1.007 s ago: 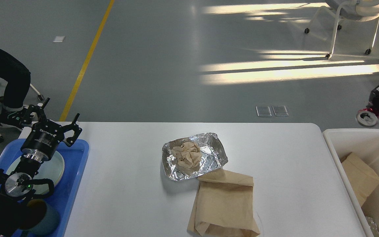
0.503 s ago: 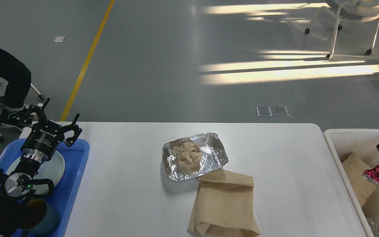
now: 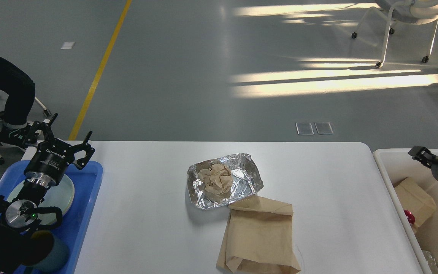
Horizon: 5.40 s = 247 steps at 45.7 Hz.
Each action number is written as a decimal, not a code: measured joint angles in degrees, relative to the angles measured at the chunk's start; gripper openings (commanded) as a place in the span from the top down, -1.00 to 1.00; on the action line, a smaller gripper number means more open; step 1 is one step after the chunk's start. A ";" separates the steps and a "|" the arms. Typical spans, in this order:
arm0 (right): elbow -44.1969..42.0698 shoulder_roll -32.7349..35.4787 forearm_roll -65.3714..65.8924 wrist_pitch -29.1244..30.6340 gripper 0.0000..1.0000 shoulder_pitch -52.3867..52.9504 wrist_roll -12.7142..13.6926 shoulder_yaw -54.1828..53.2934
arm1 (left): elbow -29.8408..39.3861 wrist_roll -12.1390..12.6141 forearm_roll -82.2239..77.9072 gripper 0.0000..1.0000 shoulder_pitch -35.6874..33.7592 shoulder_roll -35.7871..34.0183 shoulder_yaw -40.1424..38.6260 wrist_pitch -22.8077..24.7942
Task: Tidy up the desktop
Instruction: 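Carry the red can into the white bin and release, then move the right gripper down to the edge of the foil tray, then grasp the foil tray edge with the right gripper and lift, then carry the foil tray over the white bin and release it, then move the right gripper down to the brown paper bag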
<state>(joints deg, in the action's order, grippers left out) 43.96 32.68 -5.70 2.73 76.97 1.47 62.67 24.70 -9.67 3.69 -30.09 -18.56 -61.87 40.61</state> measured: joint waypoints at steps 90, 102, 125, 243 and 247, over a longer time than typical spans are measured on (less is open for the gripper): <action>-6.12 -35.58 -0.02 14.06 -1.00 -3.69 0.12 -8.27 | 0.00 0.00 0.00 -0.93 0.01 0.03 0.00 0.00; -6.29 -36.65 -0.11 7.73 -0.88 -6.47 0.12 -8.69 | 0.00 0.00 0.00 -0.93 0.00 0.03 0.00 0.00; -5.47 -37.51 -0.01 7.52 1.00 -7.69 0.86 -7.92 | 0.00 0.00 0.00 -0.93 -0.05 0.03 0.00 0.00; -11.30 7.53 -0.07 -3.89 -1.00 -32.66 0.70 -19.57 | 0.00 0.00 0.00 -0.93 -0.04 0.01 0.00 0.00; -11.59 7.08 -0.07 -3.74 -1.00 -32.91 0.66 -19.65 | 0.00 0.00 0.00 -0.93 -0.04 0.01 0.00 0.00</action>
<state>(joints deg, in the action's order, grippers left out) 32.37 39.76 -5.77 -1.01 44.06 2.12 43.03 24.70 -9.67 3.69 -30.14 -18.54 -61.88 40.60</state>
